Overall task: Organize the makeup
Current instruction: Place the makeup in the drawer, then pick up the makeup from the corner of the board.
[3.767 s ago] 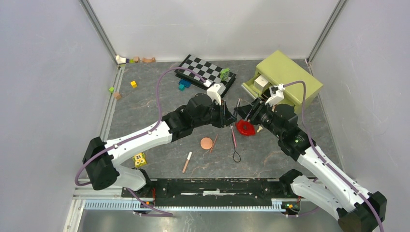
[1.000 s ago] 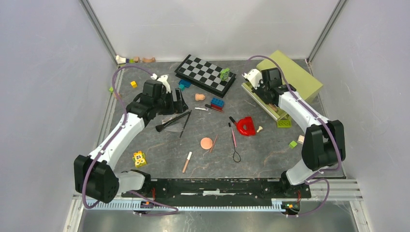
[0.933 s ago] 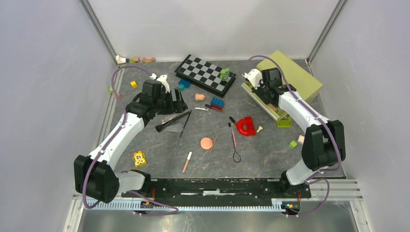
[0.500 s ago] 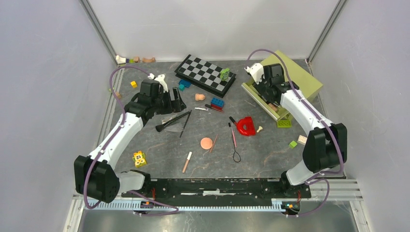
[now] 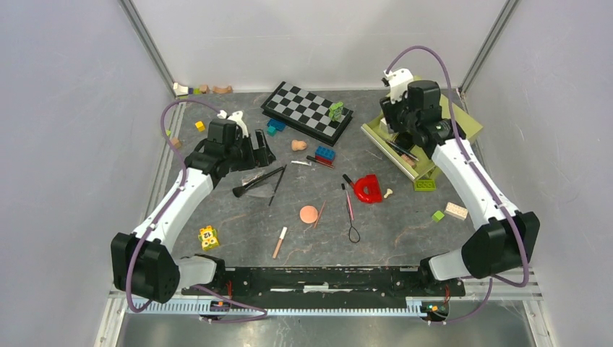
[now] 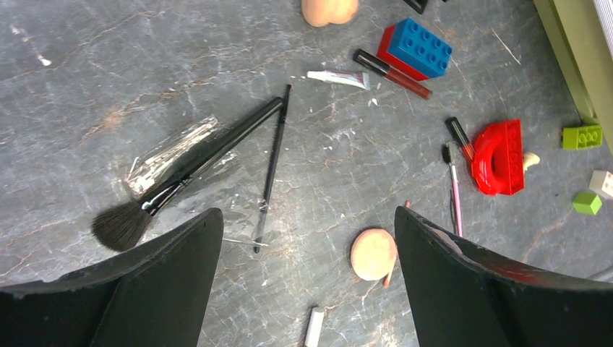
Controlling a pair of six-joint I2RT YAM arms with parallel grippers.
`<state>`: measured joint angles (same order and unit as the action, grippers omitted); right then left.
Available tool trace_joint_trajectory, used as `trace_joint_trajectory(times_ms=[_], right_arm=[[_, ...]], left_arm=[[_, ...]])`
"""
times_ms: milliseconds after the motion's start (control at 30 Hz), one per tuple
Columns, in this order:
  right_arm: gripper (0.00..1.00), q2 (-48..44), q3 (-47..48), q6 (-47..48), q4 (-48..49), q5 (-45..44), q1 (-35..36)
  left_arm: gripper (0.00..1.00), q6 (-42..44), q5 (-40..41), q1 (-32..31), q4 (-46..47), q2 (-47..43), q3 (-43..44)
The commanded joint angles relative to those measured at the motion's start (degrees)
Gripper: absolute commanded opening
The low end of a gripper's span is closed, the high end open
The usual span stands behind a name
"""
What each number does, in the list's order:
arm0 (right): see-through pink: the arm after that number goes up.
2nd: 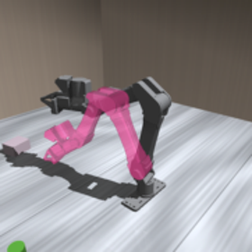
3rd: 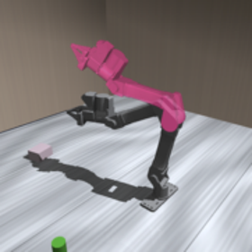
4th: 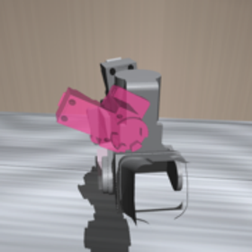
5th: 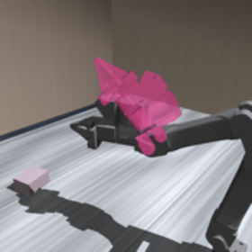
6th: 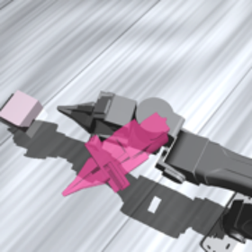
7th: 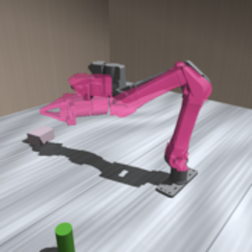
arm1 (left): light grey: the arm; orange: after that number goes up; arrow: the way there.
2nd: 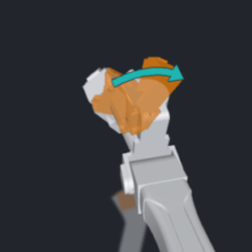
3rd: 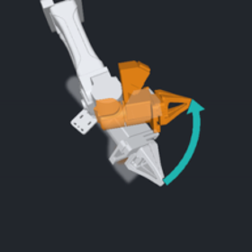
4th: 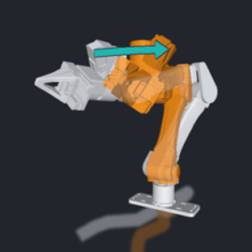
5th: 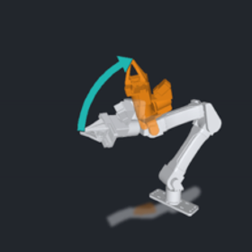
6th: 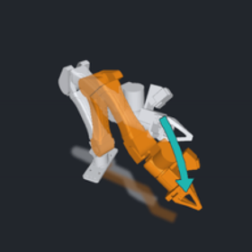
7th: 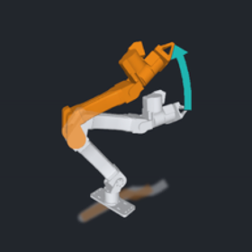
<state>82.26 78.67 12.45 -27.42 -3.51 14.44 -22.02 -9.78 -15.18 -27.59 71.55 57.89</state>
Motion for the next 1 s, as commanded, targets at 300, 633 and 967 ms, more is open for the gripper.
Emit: trace_joint_trajectory(times_ms=[300, 633, 967], right_arm=[[0.55, -5.36, -16.16, -26.45, 17.82, -0.94, 27.47], [0.63, -12.64, -23.81, -31.29, 13.47, -6.44, 30.39], [0.64, -21.78, -32.35, -34.35, 12.91, -6.94, 30.37]], left_arm=[[0.92, -4.28, 6.40, -1.06, -0.33, -4.88, -3.20], [0.89, -15.92, 23.54, -25.30, -10.08, -6.34, -10.17], [0.82, -26.71, 22.02, -37.91, -12.66, -2.47, -16.36]])
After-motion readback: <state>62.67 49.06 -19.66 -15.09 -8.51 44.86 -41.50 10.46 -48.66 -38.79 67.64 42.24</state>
